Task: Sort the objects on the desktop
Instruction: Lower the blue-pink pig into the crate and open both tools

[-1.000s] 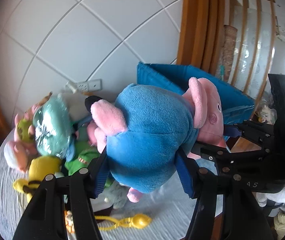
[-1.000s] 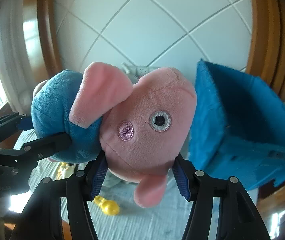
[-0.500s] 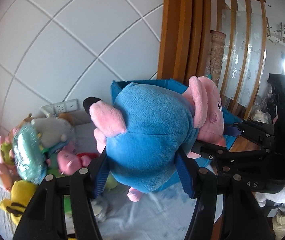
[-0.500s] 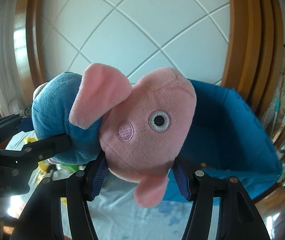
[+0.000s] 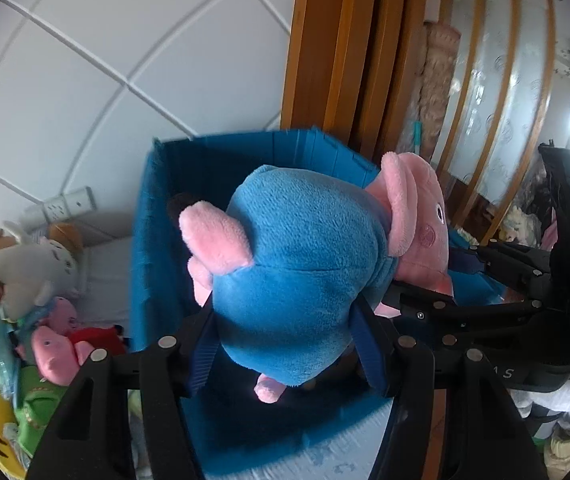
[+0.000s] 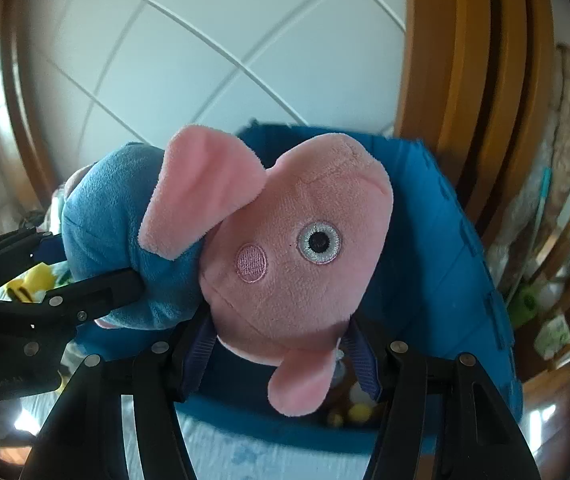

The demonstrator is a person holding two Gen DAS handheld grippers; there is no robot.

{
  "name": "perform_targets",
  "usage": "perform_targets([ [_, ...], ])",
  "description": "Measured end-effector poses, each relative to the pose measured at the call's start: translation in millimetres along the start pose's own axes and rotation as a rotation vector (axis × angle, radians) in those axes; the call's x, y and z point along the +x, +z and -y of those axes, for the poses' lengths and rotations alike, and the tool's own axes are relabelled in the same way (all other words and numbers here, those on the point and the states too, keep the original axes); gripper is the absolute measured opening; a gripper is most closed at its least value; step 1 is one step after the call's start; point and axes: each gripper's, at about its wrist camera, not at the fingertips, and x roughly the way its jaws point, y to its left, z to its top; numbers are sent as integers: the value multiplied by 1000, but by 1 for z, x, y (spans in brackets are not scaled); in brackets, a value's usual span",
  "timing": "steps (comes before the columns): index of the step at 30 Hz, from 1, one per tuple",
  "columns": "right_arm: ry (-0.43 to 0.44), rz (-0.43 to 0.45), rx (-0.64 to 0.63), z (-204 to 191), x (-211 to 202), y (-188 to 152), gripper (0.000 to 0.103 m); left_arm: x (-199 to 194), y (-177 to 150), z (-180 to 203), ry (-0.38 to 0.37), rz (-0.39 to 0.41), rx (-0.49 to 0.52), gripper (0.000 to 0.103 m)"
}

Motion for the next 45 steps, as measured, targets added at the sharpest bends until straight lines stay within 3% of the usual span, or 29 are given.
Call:
perform_targets([
  [7, 30, -140, 68, 46, 69, 19, 60, 75, 34, 8, 39, -135, 13, 60],
  [12, 53, -272, 122, 73, 119, 29, 60, 124, 47, 0, 31, -276, -27, 60],
  [19, 64, -466, 169, 91, 178, 23, 60, 178, 42, -9, 10, -432, -96, 60],
  [23, 59, -540, 177, 96, 193, 19, 60, 190, 37, -9, -8, -459, -112, 60],
  [26, 59, -563, 178, 96, 198, 16, 60, 193, 36, -10, -10, -466, -129, 65],
  [30, 45, -576, 171, 96, 198, 11, 69, 194, 37, -15, 10, -479, -154, 65],
  [45, -41, -545, 132, 88, 176, 14, 70, 167, 29, -23, 94, -484, -133, 65],
])
